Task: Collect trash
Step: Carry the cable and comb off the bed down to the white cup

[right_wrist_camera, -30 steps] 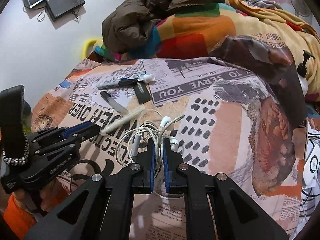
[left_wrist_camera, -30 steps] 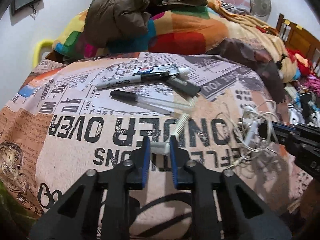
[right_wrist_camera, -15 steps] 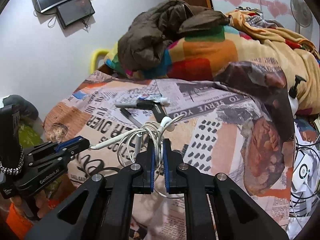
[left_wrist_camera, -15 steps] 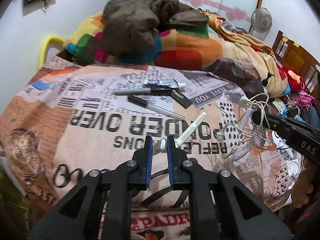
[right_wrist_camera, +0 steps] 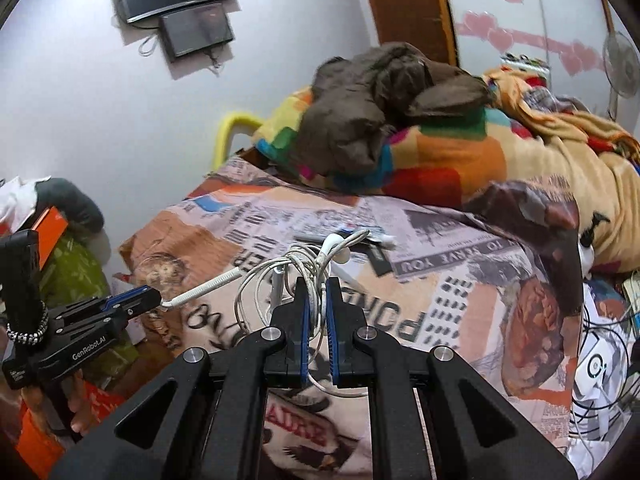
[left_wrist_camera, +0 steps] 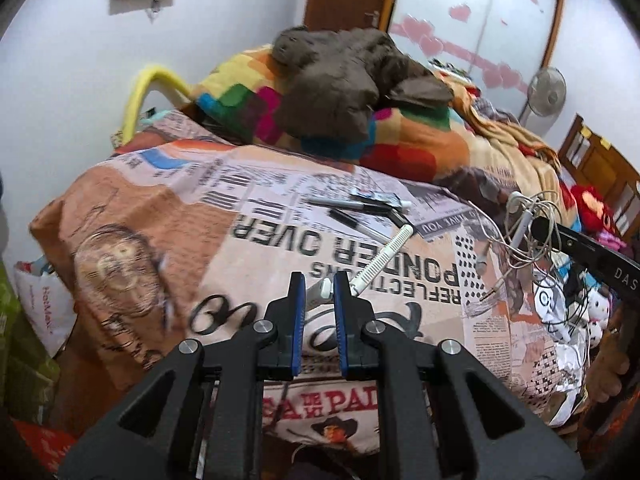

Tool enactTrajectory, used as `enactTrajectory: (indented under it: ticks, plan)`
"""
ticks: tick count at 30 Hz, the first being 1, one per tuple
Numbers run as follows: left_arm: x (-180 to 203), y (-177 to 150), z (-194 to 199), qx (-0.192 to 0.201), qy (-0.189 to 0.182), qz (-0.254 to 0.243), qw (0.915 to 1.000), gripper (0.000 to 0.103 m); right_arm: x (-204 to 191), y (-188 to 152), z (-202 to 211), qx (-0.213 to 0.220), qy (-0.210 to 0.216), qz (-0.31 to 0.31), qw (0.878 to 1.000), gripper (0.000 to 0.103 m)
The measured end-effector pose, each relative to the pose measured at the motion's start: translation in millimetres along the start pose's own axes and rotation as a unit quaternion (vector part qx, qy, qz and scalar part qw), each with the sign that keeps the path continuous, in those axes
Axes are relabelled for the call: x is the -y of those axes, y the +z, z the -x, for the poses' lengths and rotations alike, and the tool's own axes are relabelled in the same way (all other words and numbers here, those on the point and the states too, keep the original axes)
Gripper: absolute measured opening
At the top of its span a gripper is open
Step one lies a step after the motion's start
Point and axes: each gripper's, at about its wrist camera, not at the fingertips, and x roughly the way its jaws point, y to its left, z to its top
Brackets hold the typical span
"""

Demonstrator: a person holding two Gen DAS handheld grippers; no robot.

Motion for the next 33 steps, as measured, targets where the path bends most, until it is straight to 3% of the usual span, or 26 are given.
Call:
enactTrajectory:
  ticks: [11, 19, 33]
  plan:
    - [-73, -31, 80, 0.036, 0.045, 0.052, 0.997, 0.013, -91, -6, 15, 0.002, 0.057, 0.065, 0.996, 0.007]
    - [-131, -67, 138, 0.061, 0.085, 0.101, 0.9893, 0.013, -163, -22, 13, -0.015, 0.101, 0.115, 0.988, 0.007]
    - [-218, -148, 204, 0.047, 0.174, 0.147, 0.9725, 0.013, -267, -63, -4, -0.06, 0.162, 0.19, 0.966, 0.007]
